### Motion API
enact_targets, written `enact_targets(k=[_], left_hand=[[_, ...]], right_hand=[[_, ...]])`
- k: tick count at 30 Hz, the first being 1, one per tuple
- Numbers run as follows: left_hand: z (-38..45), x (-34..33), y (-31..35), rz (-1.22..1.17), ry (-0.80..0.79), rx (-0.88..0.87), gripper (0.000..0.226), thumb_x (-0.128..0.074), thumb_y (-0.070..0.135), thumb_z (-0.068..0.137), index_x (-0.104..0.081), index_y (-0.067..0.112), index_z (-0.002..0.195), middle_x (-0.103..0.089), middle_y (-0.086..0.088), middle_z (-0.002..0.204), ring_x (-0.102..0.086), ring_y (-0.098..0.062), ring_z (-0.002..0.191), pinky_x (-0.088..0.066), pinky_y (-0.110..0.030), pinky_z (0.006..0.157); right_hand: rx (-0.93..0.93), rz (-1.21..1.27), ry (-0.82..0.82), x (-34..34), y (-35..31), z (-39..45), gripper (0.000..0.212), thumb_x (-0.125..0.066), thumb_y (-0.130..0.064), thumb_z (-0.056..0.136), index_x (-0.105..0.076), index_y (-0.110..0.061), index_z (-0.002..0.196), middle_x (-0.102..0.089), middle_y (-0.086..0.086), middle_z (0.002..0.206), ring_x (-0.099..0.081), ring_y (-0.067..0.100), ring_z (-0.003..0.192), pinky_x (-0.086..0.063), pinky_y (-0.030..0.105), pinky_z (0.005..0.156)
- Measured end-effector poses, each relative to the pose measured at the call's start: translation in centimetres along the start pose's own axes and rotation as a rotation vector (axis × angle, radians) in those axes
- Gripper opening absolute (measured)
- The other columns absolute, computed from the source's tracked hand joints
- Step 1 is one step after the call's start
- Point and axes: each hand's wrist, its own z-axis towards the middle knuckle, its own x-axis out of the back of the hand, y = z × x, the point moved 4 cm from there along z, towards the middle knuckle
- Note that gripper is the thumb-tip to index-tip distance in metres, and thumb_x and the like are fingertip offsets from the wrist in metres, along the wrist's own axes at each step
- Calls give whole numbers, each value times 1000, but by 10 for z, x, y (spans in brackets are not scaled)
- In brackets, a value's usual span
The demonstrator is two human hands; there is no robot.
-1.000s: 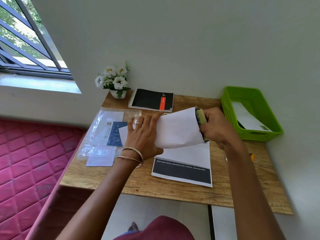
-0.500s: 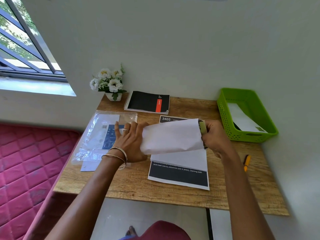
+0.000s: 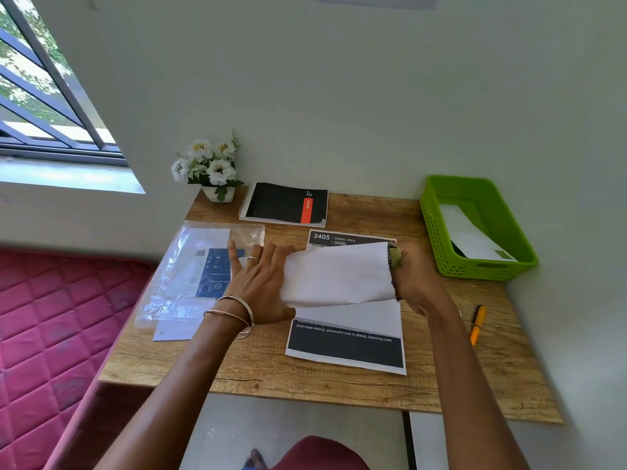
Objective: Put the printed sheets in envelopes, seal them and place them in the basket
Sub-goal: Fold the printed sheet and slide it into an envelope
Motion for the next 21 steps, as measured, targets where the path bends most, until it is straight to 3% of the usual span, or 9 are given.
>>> enact_targets(k=[3, 6, 7, 10, 12, 15, 17, 19, 21], left_hand=[[-2, 0, -1, 2, -34, 16, 107, -65, 65, 52, -11, 24, 134, -32, -5, 134, -26, -32, 131, 9, -74, 101], [-1, 6, 11, -7, 11, -49, 119, -69, 67, 50, -3, 25, 139, -27, -4, 140, -22, -31, 135, 15, -72, 101], [0, 9, 18, -8, 41, -84, 121, -68, 69, 49, -2, 25, 140, -28, -3, 141, -23, -30, 134, 15, -71, 101], [5, 15, 37, -35, 143, -144, 110, -64, 67, 50, -15, 20, 136, -40, -6, 135, -37, -29, 127, 5, -73, 103], [7, 17, 44, -35, 208, -158, 98, -66, 60, 53, -23, 17, 130, -49, -8, 126, -47, -30, 119, -3, -74, 103], [4, 19, 44, -19, 269, -178, 88, -71, 55, 54, -31, 18, 122, -56, -8, 116, -55, -30, 110, -10, -73, 104], [3, 20, 41, -18, 287, -183, 83, -72, 54, 54, -36, 19, 120, -58, -6, 114, -57, -29, 107, -12, -72, 104], [2, 20, 39, -25, 283, -182, 81, -71, 54, 56, -38, 19, 122, -59, -5, 116, -57, -28, 107, -15, -70, 105], [1, 19, 36, -48, 267, -182, 80, -72, 52, 57, -39, 19, 122, -58, -6, 117, -57, -28, 107, -21, -67, 106]], right_hand=[[9, 6, -46, -2, 0, -2, 36, -59, 11, 79, -76, -18, 91, -75, 10, 84, -69, 42, 75, -54, 57, 53], [17, 41, -40, -9, -9, -5, 38, -58, 17, 79, -74, -15, 93, -74, -11, 72, -70, 9, 67, -54, 24, 50], [25, 29, -39, -12, -11, -5, 38, -60, 17, 78, -73, -17, 90, -73, -13, 71, -68, 5, 65, -52, 21, 51], [52, -18, -8, -24, -13, -2, 33, -65, 11, 77, -73, -19, 88, -73, -3, 81, -68, 17, 74, -55, 31, 61], [72, -71, 64, -25, -14, -3, 26, -65, 9, 78, -72, -15, 86, -71, 1, 79, -64, 17, 71, -51, 28, 60], [78, -79, 99, -24, -17, -7, 22, -62, 11, 74, -71, -8, 80, -70, 11, 76, -67, 23, 62, -53, 32, 46], [30, -72, 70, -23, -15, -8, 16, -60, 11, 75, -68, -2, 79, -68, 17, 74, -68, 28, 53, -41, 22, 33], [-27, -40, 47, -23, -13, -9, 10, -58, 9, 78, -66, 4, 82, -67, 23, 77, -68, 30, 50, -32, 16, 31], [-41, 42, 17, -24, -13, -9, 9, -61, 7, 80, -66, 4, 86, -67, 24, 82, -69, 33, 54, -38, 19, 34]])
